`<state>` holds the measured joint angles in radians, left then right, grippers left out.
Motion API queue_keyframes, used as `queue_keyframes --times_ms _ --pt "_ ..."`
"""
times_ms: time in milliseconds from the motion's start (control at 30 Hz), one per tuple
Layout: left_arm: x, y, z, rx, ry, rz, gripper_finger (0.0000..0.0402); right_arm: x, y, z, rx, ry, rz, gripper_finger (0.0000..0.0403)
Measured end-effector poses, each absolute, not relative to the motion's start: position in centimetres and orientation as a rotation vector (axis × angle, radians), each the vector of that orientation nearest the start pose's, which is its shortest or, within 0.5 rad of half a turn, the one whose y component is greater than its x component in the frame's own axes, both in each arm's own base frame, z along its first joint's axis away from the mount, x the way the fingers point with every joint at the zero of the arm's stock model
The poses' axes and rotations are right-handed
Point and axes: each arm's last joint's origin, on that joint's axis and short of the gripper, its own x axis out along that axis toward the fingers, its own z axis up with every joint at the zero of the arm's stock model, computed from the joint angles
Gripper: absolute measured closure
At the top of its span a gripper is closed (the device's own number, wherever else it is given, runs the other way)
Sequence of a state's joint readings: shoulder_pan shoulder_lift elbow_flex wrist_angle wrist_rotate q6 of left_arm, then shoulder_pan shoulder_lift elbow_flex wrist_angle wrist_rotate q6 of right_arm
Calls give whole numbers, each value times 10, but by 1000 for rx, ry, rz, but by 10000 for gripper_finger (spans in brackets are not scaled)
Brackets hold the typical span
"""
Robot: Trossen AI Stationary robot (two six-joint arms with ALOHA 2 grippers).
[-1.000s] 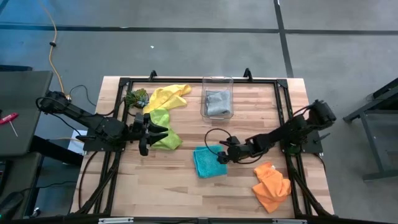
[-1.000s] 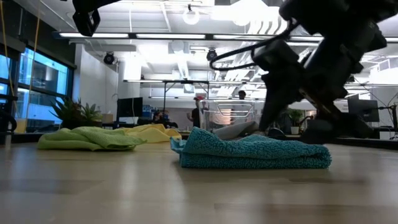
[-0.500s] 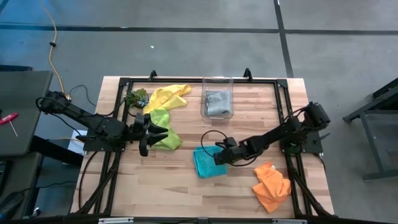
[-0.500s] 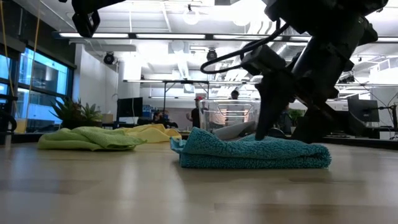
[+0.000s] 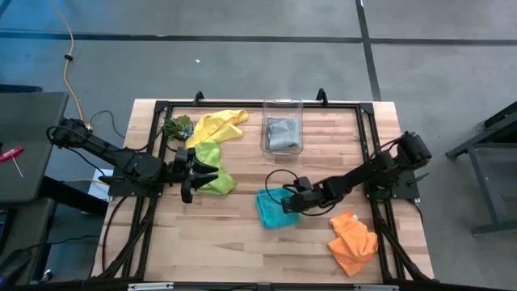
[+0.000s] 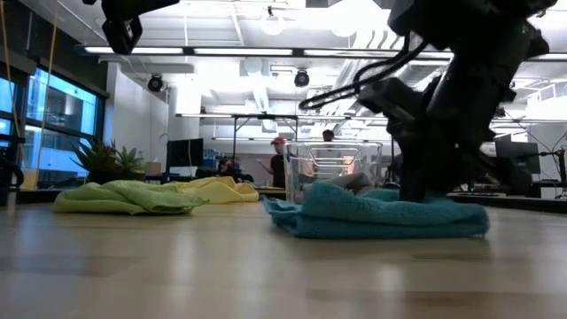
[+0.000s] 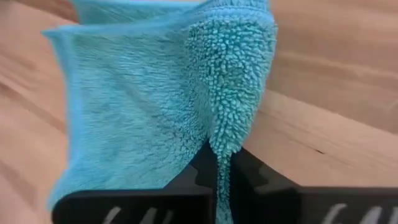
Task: Fold microfiber towels
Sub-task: Put the blue microfiber cloth into the transparent bin
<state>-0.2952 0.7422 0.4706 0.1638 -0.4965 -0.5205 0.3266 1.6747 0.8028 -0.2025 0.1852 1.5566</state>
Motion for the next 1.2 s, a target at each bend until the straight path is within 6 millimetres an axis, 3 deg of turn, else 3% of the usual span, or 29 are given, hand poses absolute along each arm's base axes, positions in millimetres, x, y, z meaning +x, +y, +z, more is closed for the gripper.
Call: queue_keyframes --times_ms 200,533,700,900,1033,1200 --pt "167 -37 262 -472 71 195 273 266 82 166 1100 837 -693 401" --pt "167 -38 263 -477 68 180 273 228 64 253 1155 576 -508 402" --pt "167 -38 264 -482 60 179 273 215 41 298 1085 468 -511 402" --pt "167 -38 267 -511 25 172 273 219 -1 347 919 407 -543 403" --pt "167 -38 268 -514 19 170 273 223 -38 362 841 393 -585 403" --pt "167 -38 268 -531 14 169 273 232 -82 347 837 436 -660 403"
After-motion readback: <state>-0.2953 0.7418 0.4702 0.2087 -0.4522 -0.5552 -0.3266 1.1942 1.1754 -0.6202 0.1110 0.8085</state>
